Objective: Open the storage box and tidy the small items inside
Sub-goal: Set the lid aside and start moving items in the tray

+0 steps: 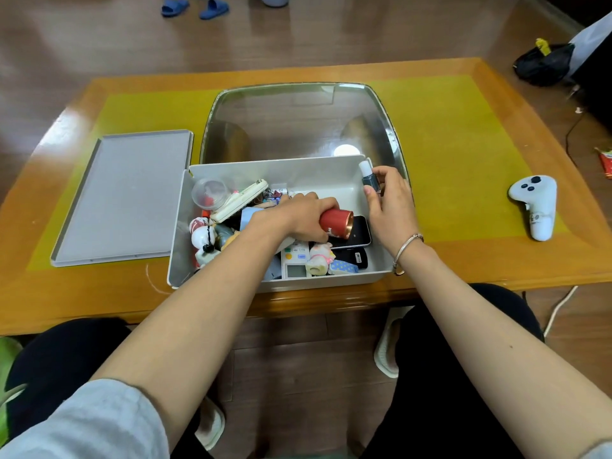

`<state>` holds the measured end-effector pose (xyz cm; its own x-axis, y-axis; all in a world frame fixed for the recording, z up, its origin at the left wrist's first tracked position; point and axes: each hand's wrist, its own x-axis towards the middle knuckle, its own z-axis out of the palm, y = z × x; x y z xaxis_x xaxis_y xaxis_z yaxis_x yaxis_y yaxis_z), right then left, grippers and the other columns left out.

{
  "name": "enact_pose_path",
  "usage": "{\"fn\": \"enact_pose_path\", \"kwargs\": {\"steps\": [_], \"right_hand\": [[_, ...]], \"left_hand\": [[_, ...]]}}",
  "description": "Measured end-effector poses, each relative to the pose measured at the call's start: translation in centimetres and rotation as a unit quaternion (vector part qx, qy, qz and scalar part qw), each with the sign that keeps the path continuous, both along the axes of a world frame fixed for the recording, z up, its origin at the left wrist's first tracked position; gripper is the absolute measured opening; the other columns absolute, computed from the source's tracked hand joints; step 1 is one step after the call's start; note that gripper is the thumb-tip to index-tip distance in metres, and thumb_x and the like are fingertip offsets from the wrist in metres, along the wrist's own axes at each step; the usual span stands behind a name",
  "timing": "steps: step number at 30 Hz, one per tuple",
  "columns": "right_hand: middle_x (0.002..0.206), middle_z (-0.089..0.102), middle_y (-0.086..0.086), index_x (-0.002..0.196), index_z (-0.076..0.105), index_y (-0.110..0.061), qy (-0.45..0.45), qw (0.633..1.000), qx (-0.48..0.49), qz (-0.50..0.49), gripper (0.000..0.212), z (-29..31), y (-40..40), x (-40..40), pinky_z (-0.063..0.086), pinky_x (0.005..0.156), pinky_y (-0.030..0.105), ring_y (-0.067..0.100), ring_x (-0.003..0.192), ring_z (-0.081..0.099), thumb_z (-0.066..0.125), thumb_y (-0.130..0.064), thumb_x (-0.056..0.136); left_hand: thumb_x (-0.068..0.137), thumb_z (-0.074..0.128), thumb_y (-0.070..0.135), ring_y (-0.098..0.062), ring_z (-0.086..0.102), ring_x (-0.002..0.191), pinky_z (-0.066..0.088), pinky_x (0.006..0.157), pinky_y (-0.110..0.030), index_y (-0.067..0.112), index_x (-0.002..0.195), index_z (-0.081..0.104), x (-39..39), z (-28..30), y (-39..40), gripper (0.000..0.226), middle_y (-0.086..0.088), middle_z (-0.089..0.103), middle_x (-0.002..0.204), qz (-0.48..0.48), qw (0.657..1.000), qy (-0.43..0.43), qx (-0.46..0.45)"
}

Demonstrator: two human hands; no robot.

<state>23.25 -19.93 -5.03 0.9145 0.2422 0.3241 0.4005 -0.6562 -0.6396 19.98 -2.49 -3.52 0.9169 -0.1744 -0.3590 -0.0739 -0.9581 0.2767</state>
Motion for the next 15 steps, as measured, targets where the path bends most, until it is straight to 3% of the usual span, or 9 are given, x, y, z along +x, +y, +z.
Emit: {"fn": "enact_pose_path", "kwargs": {"steps": [3, 6, 8, 10, 12, 15], "right_hand": [[0.115, 0.056, 0.008, 0.122, 0.048, -0.008, 0.003, 1.000, 0.000, -0.004, 0.028, 0.0, 0.0, 0.1, 0.033, 0.083, 0.020, 0.022, 0.107, 0.047, 0.050, -0.016, 0.094], [0.114, 0.056, 0.009, 0.121, 0.049, -0.007, 0.000, 1.000, 0.001, -0.001, 0.028, 0.1, 0.0, 0.0, 0.034, 0.084, 0.022, 0.023, 0.107, 0.047, 0.051, -0.015, 0.094], [0.114, 0.056, 0.010, 0.120, 0.049, -0.006, -0.004, 1.000, 0.002, 0.002, 0.028, 0.1, 0.0, 0.0, 0.035, 0.085, 0.024, 0.025, 0.106, 0.048, 0.051, -0.013, 0.094], [0.113, 0.057, 0.009, 0.120, 0.049, -0.006, -0.003, 1.000, 0.002, 0.000, 0.027, 0.1, 0.0, 0.0, 0.035, 0.084, 0.024, 0.025, 0.106, 0.048, 0.051, -0.014, 0.094], [0.112, 0.057, 0.009, 0.119, 0.050, -0.007, -0.004, 1.000, 0.000, 0.002, 0.027, 0.1, 0.0, 0.0, 0.033, 0.082, 0.021, 0.024, 0.105, 0.047, 0.051, -0.014, 0.094], [0.108, 0.058, 0.008, 0.118, 0.051, -0.007, -0.010, 1.000, -0.003, 0.007, 0.026, 0.2, 0.0, -0.1, 0.036, 0.083, 0.025, 0.025, 0.102, 0.047, 0.053, -0.014, 0.092]], "left_hand": [[0.077, 0.068, 0.033, -0.029, 0.049, 0.104, 0.042, 0.093, -0.045, 0.033, 0.126, 0.043, -1.0, 0.8, 0.3, 0.055, -0.007, 0.050, 0.113, -0.015, 0.999, 0.022, -0.028], [0.069, 0.074, 0.051, -0.024, 0.045, 0.106, 0.043, 0.091, -0.043, 0.036, 0.121, 0.042, -1.8, 1.4, 0.3, 0.063, -0.001, 0.049, 0.112, -0.004, 0.993, 0.091, -0.078], [0.067, 0.061, 0.075, -0.024, 0.042, 0.111, 0.039, 0.092, -0.042, 0.036, 0.117, 0.043, -2.0, 1.5, 0.1, 0.066, 0.000, 0.048, 0.115, 0.006, 0.994, 0.087, -0.062], [0.076, 0.034, 0.084, -0.029, 0.037, 0.122, 0.029, 0.099, -0.048, 0.032, 0.123, 0.047, -1.9, 1.2, -0.4, 0.072, -0.006, 0.045, 0.126, 0.030, 0.998, 0.046, -0.008], [0.088, 0.023, 0.073, -0.032, 0.031, 0.131, 0.021, 0.108, -0.053, 0.028, 0.131, 0.048, -1.9, 0.6, -1.0, 0.067, -0.009, 0.042, 0.138, 0.041, 0.999, -0.003, 0.027], [0.099, 0.026, 0.053, -0.029, 0.038, 0.129, 0.023, 0.108, -0.049, 0.026, 0.136, 0.046, -2.0, -0.3, -1.9, 0.050, -0.009, 0.045, 0.139, -0.011, 0.999, -0.044, 0.014]]}}
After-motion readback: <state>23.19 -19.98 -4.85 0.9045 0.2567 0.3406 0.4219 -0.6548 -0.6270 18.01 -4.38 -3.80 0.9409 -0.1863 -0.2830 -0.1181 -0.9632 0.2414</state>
